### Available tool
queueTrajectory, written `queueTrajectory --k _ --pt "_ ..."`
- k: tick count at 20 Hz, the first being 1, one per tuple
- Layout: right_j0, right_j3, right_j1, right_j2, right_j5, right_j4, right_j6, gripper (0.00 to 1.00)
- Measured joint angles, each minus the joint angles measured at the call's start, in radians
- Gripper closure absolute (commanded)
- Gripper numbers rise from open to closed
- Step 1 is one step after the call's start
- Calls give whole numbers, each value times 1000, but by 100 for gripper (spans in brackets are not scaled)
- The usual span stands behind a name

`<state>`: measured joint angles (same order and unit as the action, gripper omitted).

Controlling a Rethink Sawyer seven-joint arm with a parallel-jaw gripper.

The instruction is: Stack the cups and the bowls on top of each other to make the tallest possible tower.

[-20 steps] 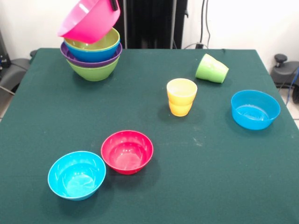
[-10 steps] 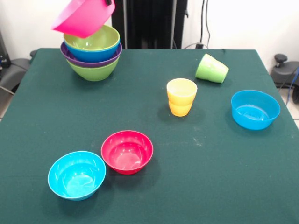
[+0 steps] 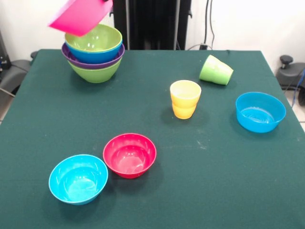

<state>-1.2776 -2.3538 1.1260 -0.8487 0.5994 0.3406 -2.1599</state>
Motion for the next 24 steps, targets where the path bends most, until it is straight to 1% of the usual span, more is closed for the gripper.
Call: queueTrajectory --k 8,15,24 --pt "-2 -1 0 -28 0 0 0 0" --pt "-1 -2 2 -30 0 0 0 0" --pt "28 -3 2 -30 0 0 0 0"
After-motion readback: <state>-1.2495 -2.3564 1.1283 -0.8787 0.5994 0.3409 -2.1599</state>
